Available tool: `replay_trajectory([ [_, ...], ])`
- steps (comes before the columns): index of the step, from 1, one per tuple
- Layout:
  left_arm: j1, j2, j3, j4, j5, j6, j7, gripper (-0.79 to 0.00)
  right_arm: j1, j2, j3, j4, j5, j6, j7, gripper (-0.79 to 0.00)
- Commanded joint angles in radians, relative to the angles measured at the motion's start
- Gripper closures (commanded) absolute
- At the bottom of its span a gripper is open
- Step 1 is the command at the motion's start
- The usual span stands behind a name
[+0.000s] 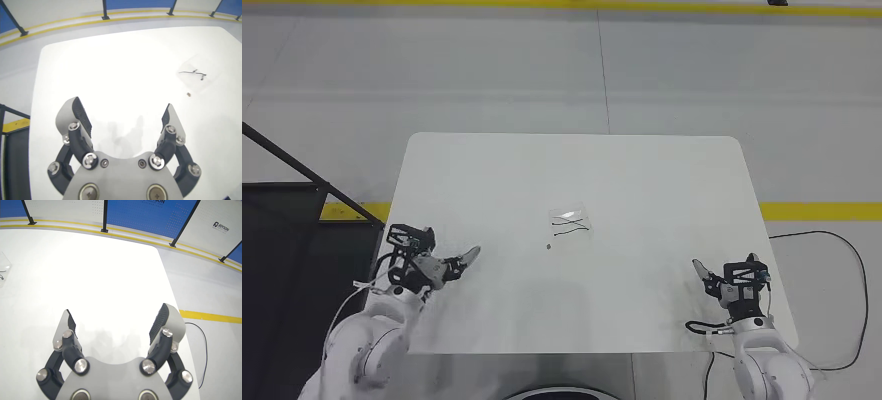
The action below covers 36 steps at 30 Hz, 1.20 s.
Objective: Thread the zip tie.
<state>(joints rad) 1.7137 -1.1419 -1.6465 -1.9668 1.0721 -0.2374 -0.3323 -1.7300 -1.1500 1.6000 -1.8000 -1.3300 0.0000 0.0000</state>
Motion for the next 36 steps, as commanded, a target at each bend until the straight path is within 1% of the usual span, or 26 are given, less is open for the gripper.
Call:
replay_trajectory([
  [1, -0.012, 0.003, -0.013, -0.024, -0.104, -0.042, -0.103, -0.785, 0.0, 0.0, 0.0, 0.0, 0.0, 0.0, 0.0, -0.785],
  [3, -0.027, 0.007, -0.018, -0.042, -0.198, -0.082, -0.208, -0.785, 0.0, 0.0, 0.0, 0.0, 0.0, 0.0, 0.0, -0.785],
  [5, -0.05, 0.014, -0.023, -0.043, -0.322, -0.14, -0.357, -0.785, 0.0, 0.0, 0.0, 0.0, 0.0, 0.0, 0.0, -0.785],
  [6, -0.061, 0.017, -0.03, -0.041, -0.355, -0.15, -0.407, -0.785, 0.0, 0.0, 0.0, 0.0, 0.0, 0.0, 0.0, -0.785],
  [17, -0.061, 0.017, -0.028, -0.037, -0.353, -0.14, -0.396, -0.785, 0.0, 0.0, 0.0, 0.0, 0.0, 0.0, 0.0, -0.785],
  [19, -0.07, 0.015, -0.011, -0.022, -0.412, -0.105, -0.406, -0.785, 0.0, 0.0, 0.0, 0.0, 0.0, 0.0, 0.0, -0.785],
  [21, -0.107, 0.014, 0.003, -0.009, -0.508, -0.055, -0.447, -0.785, 0.0, 0.0, 0.0, 0.0, 0.0, 0.0, 0.0, -0.785],
  [24, -0.186, 0.01, 0.038, 0.018, -0.634, 0.05, -0.507, -0.785, 0.0, 0.0, 0.0, 0.0, 0.0, 0.0, 0.0, -0.785],
  [26, -0.243, 0.008, 0.074, 0.039, -0.658, 0.121, -0.528, -0.785, 0.0, 0.0, 0.0, 0.0, 0.0, 0.0, 0.0, -0.785],
  [28, -0.304, 0.004, 0.121, 0.072, -0.724, 0.168, -0.578, -0.785, 0.0, 0.0, 0.0, 0.0, 0.0, 0.0, 0.0, -0.785],
  [30, -0.369, 0.0, 0.152, 0.111, -0.773, 0.231, -0.6, -0.785, 0.0, 0.0, 0.0, 0.0, 0.0, 0.0, 0.0, -0.785],
  [32, -0.429, -0.002, 0.187, 0.139, -0.785, 0.279, -0.624, -0.785, 0.0, 0.0, 0.0, 0.0, 0.0, 0.0, 0.0, -0.785],
  [33, -0.452, -0.003, 0.204, 0.147, -0.771, 0.299, -0.619, -0.785, 0.0, 0.0, 0.0, 0.0, 0.0, 0.0, 0.0, -0.785],
  [36, -0.485, -0.006, 0.248, 0.152, -0.727, 0.317, -0.596, -0.785, 0.0, 0.0, 0.0, 0.0, 0.0, 0.0, 0.0, -0.785],
])
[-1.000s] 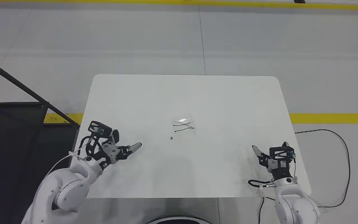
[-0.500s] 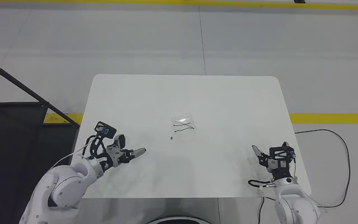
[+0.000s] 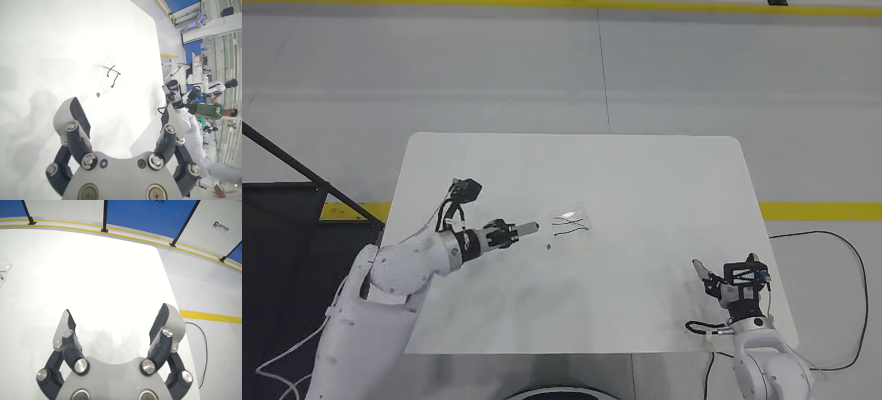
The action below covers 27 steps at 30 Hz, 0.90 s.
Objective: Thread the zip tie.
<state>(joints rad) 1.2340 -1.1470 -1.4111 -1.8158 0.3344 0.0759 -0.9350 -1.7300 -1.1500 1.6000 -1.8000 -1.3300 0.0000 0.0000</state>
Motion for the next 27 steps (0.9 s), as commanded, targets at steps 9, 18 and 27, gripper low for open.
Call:
replay_trajectory([
  [9, -0.015, 0.001, 0.09, -0.036, 0.201, 0.063, 0.08, -0.785, 0.0, 0.0, 0.0, 0.0, 0.0, 0.0, 0.0, -0.785],
  [18, -0.12, -0.015, 0.239, -0.033, 0.362, 0.264, -0.001, -0.785, 0.0, 0.0, 0.0, 0.0, 0.0, 0.0, 0.0, -0.785],
  [27, -0.126, -0.015, 0.244, -0.031, 0.364, 0.27, -0.005, -0.785, 0.0, 0.0, 0.0, 0.0, 0.0, 0.0, 0.0, -0.785],
])
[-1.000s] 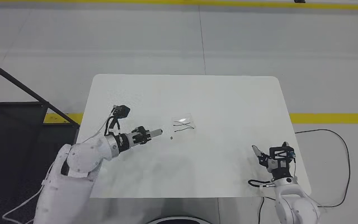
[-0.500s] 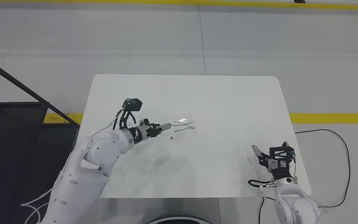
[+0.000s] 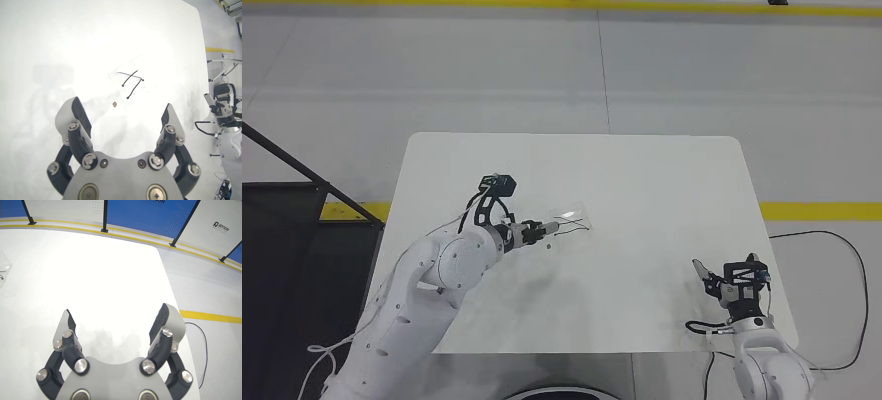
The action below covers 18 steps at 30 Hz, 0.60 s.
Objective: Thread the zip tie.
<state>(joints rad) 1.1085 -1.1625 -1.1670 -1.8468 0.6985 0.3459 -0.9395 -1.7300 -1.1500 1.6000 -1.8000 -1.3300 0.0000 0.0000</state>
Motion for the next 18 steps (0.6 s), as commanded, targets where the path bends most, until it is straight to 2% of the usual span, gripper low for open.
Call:
replay_trajectory([
  [1, 0.008, 0.001, -0.003, 0.002, -0.004, -0.012, 0.007, -0.785, 0.0, 0.0, 0.0, 0.0, 0.0, 0.0, 0.0, -0.785],
  [3, 0.041, 0.004, -0.017, -0.002, 0.012, -0.029, 0.042, -0.785, 0.0, 0.0, 0.0, 0.0, 0.0, 0.0, 0.0, -0.785],
  [6, 0.051, 0.0, -0.008, -0.014, 0.026, 0.052, 0.061, -0.785, 0.0, 0.0, 0.0, 0.0, 0.0, 0.0, 0.0, -0.785],
  [12, -0.032, -0.024, 0.058, 0.017, -0.015, 0.19, 0.047, -0.785, 0.0, 0.0, 0.0, 0.0, 0.0, 0.0, 0.0, -0.785],
  [18, -0.137, -0.052, 0.132, 0.1, -0.039, 0.342, 0.015, -0.785, 0.0, 0.0, 0.0, 0.0, 0.0, 0.0, 0.0, -0.785],
])
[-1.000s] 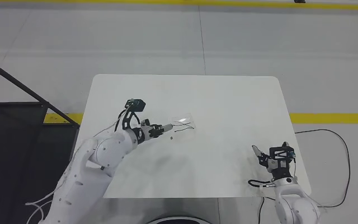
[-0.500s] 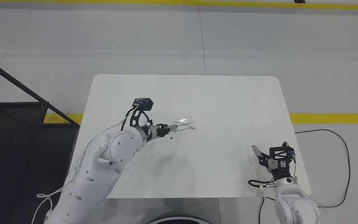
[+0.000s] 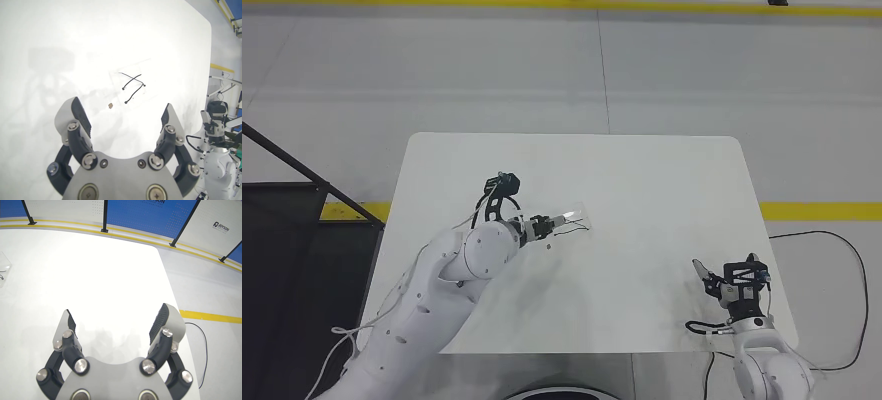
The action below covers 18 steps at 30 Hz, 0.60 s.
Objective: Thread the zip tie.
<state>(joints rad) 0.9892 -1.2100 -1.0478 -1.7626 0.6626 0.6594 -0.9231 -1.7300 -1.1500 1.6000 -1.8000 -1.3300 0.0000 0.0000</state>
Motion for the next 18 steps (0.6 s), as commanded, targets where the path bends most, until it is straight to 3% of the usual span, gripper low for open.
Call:
replay_trajectory([
  [1, -0.034, -0.01, 0.023, 0.03, -0.009, 0.056, -0.003, -0.785, 0.0, 0.0, 0.0, 0.0, 0.0, 0.0, 0.0, -0.785],
  [11, -0.044, -0.013, 0.03, 0.037, -0.011, 0.071, -0.003, -0.785, 0.0, 0.0, 0.0, 0.0, 0.0, 0.0, 0.0, -0.785],
  [18, -0.06, -0.028, 0.042, 0.089, -0.068, 0.043, 0.06, -0.785, 0.0, 0.0, 0.0, 0.0, 0.0, 0.0, 0.0, -0.785],
])
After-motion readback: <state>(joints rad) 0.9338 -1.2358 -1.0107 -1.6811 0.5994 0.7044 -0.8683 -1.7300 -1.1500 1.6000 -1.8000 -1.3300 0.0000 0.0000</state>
